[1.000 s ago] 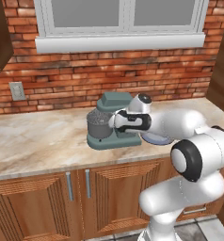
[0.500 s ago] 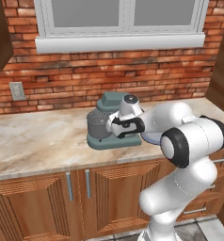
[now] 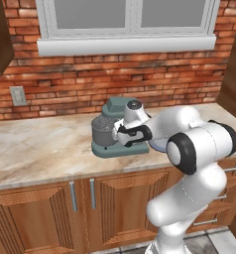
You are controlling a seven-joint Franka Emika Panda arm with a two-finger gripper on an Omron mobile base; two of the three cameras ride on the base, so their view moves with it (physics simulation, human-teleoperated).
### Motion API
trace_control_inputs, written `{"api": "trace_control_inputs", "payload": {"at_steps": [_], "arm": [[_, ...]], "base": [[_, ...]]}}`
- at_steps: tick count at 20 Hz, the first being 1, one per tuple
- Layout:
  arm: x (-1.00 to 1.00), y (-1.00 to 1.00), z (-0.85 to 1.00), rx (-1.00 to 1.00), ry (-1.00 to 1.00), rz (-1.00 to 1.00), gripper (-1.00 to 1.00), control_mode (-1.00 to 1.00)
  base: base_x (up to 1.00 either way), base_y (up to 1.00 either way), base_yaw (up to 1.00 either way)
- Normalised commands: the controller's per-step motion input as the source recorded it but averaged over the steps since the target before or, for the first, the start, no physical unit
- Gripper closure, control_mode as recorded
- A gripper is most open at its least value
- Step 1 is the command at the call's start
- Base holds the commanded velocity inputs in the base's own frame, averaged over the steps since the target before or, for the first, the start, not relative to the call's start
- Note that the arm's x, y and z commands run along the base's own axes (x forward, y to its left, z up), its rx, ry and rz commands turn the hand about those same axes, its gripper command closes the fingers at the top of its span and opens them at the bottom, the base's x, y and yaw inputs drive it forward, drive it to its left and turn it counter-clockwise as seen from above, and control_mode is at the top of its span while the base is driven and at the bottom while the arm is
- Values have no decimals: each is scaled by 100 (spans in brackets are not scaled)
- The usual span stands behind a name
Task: Add butter and sugar cubes to the stand mixer bowl and then turn on the stand mixer to begin making frosting.
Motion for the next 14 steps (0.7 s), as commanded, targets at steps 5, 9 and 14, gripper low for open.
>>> {"api": "trace_control_inputs", "payload": {"at_steps": [5,9,14], "arm": [[13,-28,-16,-3,4,0,100,-100],[14,-36,-4,-1,0,0,100,-100],[3,-55,0,-2,0,0,100,-100]], "base": [[0,0,0],[0,0,0],[0,0,0]]}}
